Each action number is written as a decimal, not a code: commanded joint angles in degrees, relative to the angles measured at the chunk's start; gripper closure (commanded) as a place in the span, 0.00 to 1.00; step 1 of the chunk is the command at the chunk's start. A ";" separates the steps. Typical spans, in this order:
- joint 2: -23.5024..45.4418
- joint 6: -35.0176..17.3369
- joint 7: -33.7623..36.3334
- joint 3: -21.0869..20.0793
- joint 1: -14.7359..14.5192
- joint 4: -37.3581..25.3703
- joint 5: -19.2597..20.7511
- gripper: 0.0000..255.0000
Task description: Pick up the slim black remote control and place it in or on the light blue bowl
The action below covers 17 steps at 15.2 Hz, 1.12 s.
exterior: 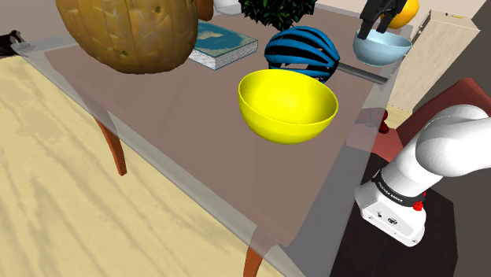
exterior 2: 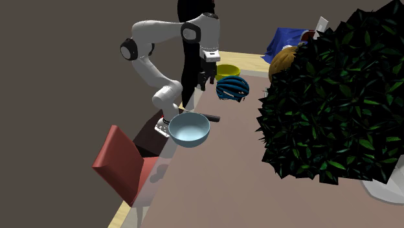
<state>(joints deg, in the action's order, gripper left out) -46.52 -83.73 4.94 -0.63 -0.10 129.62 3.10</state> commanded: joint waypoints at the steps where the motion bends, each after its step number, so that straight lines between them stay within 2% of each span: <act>1: 0.00 0.00 0.00 0.00 0.00 0.00 0.00 0.00; 10: 2.89 -14.53 -17.31 10.41 -1.03 10.36 8.07 0.00; 17: 3.39 -20.13 -18.23 11.93 -0.76 15.31 9.29 0.00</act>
<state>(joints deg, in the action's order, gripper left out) -43.02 -103.18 -13.31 11.18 -0.91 144.19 12.28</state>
